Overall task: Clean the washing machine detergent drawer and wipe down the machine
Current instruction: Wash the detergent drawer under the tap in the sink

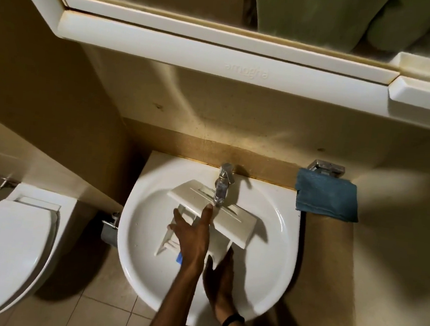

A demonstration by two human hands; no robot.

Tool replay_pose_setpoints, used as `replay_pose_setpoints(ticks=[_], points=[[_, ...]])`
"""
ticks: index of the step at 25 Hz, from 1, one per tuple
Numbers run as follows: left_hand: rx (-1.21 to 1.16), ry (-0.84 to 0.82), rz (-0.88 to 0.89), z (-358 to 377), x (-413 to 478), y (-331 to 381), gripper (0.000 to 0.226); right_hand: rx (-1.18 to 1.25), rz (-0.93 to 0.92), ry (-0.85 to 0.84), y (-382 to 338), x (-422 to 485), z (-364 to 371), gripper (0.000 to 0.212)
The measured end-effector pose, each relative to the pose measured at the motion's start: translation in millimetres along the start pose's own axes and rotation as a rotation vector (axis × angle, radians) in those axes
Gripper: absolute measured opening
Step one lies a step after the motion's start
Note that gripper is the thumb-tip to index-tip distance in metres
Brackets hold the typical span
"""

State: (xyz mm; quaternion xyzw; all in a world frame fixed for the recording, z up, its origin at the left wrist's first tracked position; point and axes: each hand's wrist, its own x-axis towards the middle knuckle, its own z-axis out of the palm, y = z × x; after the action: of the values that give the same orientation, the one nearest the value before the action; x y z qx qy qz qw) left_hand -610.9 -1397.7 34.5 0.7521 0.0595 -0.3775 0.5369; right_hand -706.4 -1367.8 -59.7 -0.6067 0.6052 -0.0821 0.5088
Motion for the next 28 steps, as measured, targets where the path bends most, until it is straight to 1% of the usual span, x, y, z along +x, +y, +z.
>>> replay_pose_setpoints(ticks=[1,2,3,4,5,6,7,8,9,10,11,12,13,14,15,17,20,22,24,26,28], points=[[0.010,-0.023,0.032,-0.6,5.7,0.2,0.119,-0.070,-0.031,-0.137,6.6,-0.4,-2.0,0.080],[0.034,-0.054,0.053,-1.8,12.7,-0.2,0.116,-0.091,-0.018,-0.295,6.6,0.3,-12.2,0.083],[0.042,-0.081,0.077,-3.7,14.9,2.3,0.110,-0.037,-0.001,-0.409,9.1,5.5,-26.1,0.074],[0.085,-0.116,0.097,-6.7,19.9,1.3,0.104,0.011,0.017,-0.434,10.8,10.3,-41.7,0.053],[0.113,-0.141,0.120,-9.3,25.6,1.1,0.101,0.062,-0.003,-0.333,13.7,18.3,-56.3,0.036],[0.166,-0.165,0.129,-12.2,29.9,1.9,0.099,0.057,-0.032,-0.138,13.0,27.3,-72.9,0.027],[0.229,-0.174,0.128,-14.2,32.2,2.8,0.099,0.053,-0.067,0.050,8.1,37.3,-91.0,0.024],[0.312,-0.181,0.138,-15.6,35.1,2.0,0.098,0.084,-0.087,0.176,2.4,47.7,-107.3,0.024],[0.419,-0.145,0.143,-14.2,32.0,4.0,0.097,0.120,-0.118,0.245,-7.0,56.9,-118.6,0.025],[0.559,-0.075,0.166,-10.8,27.6,4.4,0.093,0.140,-0.170,0.241,-18.8,66.4,-125.5,0.025],[0.669,0.015,0.206,-6.9,22.0,5.6,0.090,0.164,-0.205,0.153,-30.7,74.8,-126.8,0.026],[0.732,0.055,0.246,-3.7,20.4,3.9,0.090,0.183,-0.233,0.021,-45.2,78.5,-123.1,0.028],[0.702,0.050,0.266,-0.3,20.1,2.1,0.092,0.184,-0.264,-0.127,-59.3,80.5,-116.1,0.031],[0.638,0.021,0.279,2.1,24.0,-2.3,0.095,0.119,-0.293,-0.248,-72.4,81.4,-107.7,0.032],[0.565,-0.003,0.264,3.6,29.7,-7.3,0.097,0.037,-0.331,-0.330,-82.5,81.4,-99.4,0.031],[0.531,0.005,0.265,5.2,43.1,-15.0,0.097,-0.074,-0.359,-0.420,-92.0,85.9,-90.2,0.030],[0.580,-0.024,0.288,5.4,55.1,-13.6,0.091,-0.120,-0.381,-0.488,-100.0,96.3,-92.5,0.040],[0.596,-0.067,0.317,2.4,57.5,-15.6,0.083,-0.142,-0.374,-0.502,-102.6,95.1,-91.9,0.041],[0.611,-0.095,0.332,-0.8,55.4,-16.7,0.075,-0.136,-0.370,-0.461,-89.9,78.6,-97.7,0.038],[0.615,-0.090,0.360,-2.8,54.4,-18.5,0.070,-0.082,-0.372,-0.407,-60.5,51.9,-110.2,0.044],[0.633,-0.075,0.386,-3.5,57.9,-17.0,0.079,-0.106,-0.392,-0.390,-53.2,49.1,-111.7,0.052]])
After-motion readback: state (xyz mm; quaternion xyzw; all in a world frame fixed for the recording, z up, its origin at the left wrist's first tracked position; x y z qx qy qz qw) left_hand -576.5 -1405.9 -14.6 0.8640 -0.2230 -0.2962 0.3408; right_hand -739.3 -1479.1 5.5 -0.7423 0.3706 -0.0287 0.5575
